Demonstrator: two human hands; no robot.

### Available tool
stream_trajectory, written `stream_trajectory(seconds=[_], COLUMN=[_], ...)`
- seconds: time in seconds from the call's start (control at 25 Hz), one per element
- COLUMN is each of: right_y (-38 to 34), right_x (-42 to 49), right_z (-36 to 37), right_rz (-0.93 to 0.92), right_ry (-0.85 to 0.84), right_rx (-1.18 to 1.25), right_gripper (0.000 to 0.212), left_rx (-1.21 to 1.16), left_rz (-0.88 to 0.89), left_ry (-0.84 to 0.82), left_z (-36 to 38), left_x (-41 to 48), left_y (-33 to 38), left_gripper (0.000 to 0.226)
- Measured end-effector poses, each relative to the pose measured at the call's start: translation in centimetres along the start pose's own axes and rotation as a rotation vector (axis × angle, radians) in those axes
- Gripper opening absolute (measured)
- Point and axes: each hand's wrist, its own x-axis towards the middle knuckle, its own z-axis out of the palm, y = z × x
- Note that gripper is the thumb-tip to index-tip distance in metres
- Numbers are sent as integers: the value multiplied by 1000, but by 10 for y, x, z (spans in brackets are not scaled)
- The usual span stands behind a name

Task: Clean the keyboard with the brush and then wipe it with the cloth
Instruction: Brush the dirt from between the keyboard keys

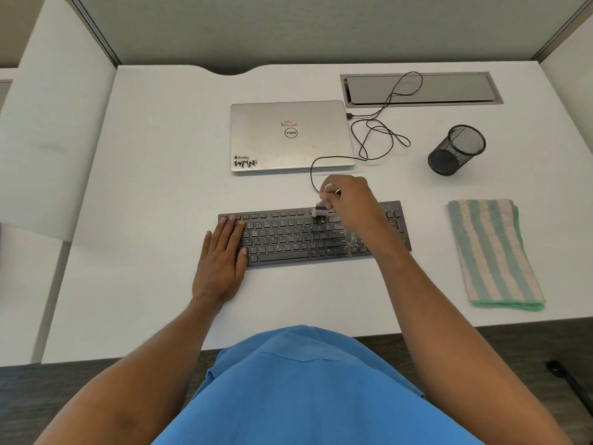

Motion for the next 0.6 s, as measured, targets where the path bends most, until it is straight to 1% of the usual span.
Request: stream_trajectory(seconds=[0.16,0.28,0.36,0.48,0.6], right_y=[6,11,14,10,1], right_x=[6,7,9,8,9], right_z=[-2,-19,-27,-25,-11], right_rz=[27,95,129,68,44], right_ry=[-38,1,9,41,-2], right_rx=[-33,-96,-83,-82,-52], right_gripper=[15,19,20,14,18], left_rx=[-1,2,6,-1,-2], left_rz=[-1,2,1,1,-5], left_ry=[4,5,7,9,10], left_z=[0,0,0,1,1], left_x=[-1,0,0,0,0], left_y=[0,-1,-2,-1,-1], left_gripper=[62,62,62,62,62])
